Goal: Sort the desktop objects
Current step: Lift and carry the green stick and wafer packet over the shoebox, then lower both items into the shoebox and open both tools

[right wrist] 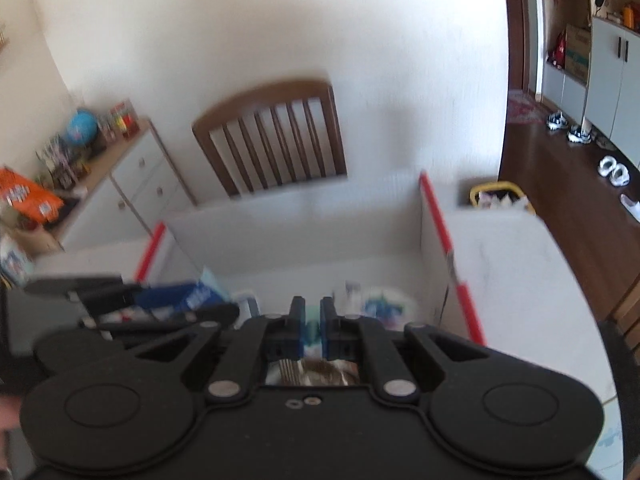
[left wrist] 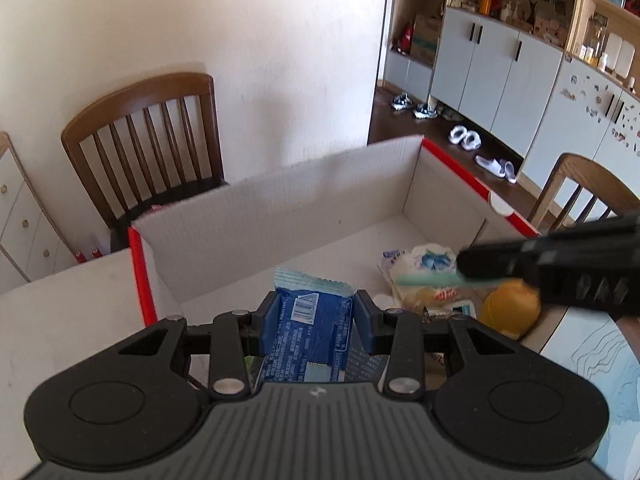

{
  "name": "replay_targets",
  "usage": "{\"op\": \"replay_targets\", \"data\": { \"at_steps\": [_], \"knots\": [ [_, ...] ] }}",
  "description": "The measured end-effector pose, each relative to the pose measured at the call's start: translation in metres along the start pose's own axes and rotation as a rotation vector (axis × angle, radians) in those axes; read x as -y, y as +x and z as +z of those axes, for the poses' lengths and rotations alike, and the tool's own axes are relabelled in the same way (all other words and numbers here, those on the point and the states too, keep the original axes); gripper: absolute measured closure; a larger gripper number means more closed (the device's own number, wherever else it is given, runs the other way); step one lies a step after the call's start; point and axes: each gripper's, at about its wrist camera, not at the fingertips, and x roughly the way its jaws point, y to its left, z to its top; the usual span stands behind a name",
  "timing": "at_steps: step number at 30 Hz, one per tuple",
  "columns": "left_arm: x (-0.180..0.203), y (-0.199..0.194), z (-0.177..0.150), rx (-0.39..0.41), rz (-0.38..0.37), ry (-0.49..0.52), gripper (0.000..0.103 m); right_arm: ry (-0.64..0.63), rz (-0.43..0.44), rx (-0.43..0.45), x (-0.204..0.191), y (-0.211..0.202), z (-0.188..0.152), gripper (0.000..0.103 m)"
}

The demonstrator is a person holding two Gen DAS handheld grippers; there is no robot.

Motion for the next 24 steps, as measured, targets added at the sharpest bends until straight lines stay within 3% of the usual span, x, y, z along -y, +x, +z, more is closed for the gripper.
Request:
{"op": "replay_targets", "data": {
  "at_steps": [5,8,11,14,18,24],
  "knots": [
    [0.001,0.011,-0.004,-0.046,-0.014,-0.002,0.065,-0.018,0.002,-0.058,-0.005,0.013,-0.016,0.099],
    [0.000,0.017,-0.005,-0.075,-0.026,-0.016,0.065,-0.040,-0.003,-0.072,-0.007,0.011,-0.021,0.084],
    [-0.001,0.021,-0.003,-0.102,-0.046,-0.031,0.064,-0.045,0.002,-0.072,-0.005,0.006,-0.023,0.080],
    [-0.005,0.026,-0.002,-0.144,-0.080,-0.061,0.062,-0.048,0.018,-0.073,0.000,-0.001,-0.023,0.066],
    [-0.005,0.023,-0.001,-0.126,-0.041,-0.056,0.029,-0.075,0.014,-0.061,0.004,-0.011,-0.024,0.057],
    [-0.005,0.007,0.002,-0.100,-0.056,-0.058,0.024,-0.112,0.024,-0.046,0.005,-0.026,-0.025,0.048]
  ]
}}
